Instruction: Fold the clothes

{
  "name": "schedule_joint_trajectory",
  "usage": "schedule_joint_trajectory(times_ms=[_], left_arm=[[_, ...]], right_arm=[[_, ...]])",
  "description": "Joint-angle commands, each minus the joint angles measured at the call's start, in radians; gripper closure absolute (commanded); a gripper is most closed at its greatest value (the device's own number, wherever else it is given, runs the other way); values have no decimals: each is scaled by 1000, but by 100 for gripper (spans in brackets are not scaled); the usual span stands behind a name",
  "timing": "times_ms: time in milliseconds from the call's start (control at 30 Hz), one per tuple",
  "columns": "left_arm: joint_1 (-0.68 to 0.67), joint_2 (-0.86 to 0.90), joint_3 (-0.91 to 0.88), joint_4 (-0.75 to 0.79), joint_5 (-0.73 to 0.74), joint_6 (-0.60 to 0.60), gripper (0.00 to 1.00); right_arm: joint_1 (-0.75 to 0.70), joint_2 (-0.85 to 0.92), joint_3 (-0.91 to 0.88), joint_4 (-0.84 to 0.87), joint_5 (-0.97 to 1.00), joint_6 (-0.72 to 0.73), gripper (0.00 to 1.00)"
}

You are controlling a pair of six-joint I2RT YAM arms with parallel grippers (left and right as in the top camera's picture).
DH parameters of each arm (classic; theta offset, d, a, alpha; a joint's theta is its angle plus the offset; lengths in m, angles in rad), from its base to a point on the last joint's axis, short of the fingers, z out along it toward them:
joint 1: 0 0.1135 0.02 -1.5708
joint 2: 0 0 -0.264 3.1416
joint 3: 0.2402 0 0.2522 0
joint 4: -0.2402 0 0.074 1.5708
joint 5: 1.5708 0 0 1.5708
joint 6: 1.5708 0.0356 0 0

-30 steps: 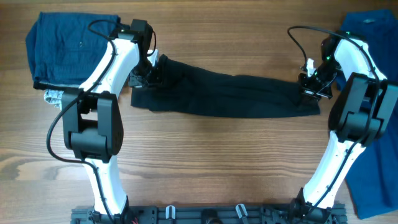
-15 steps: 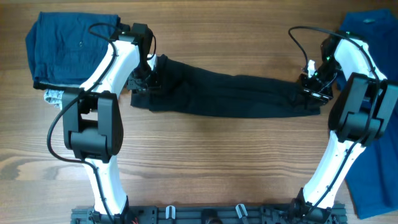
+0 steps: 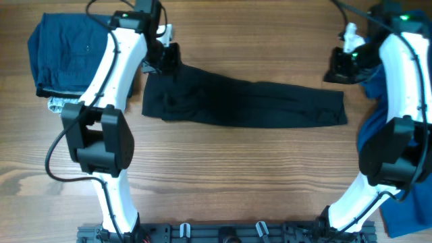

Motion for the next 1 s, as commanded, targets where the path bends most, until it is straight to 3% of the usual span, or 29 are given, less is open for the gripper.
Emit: schedule_joint_trajectory(times_ms=[0,233,400,567,833,967], left_arm=[[-48,86,-2,27,51,-5,78],[-61,192,-2,102,44,-5,78],[-61,213,-2,107,29,-1,79],[-61,213,-2,109,3,-1,78],[-61,213,-2,108,2,0,78],[-61,213,-2,106,-24,0,75]], right_arm=[[106,8,-100,121,-77,0,96],[273,8,-348,488,-76,-25,96],[285,8,-508,704,-61,-23,96],[285,8,-525,665,-62,4,96],[285,8,-525,431,-27,12,96],[285,7,-524,398,13,11,96]])
